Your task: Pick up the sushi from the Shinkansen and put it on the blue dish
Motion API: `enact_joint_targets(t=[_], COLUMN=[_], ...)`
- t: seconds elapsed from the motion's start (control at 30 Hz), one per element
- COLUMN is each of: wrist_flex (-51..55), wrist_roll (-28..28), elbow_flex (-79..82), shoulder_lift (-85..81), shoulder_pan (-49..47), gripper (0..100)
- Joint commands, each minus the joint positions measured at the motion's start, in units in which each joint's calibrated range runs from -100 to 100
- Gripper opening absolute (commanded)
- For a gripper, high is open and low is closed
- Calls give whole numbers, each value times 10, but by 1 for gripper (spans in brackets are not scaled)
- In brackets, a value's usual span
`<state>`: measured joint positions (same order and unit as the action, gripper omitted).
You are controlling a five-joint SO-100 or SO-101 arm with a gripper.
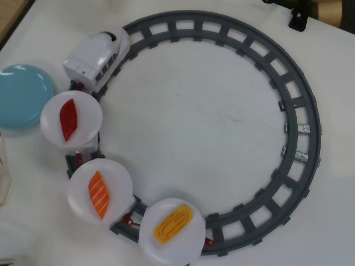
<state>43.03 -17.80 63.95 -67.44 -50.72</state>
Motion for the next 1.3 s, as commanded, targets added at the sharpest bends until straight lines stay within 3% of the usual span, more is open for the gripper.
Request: enact_joint_targets(t=[0.0,0.27,0.47,0.77,1.27], wrist_flex=[-15,-6,104,306,361], wrist_roll=[-2,-4,-71,-174,-197], elbow_flex=[-129,-407,-588,-829,-1059], shoulder_lift=[122,441,627,755,943], shoulder_pan=[37,131,153,163,164], gripper=[19,20,19,20,20])
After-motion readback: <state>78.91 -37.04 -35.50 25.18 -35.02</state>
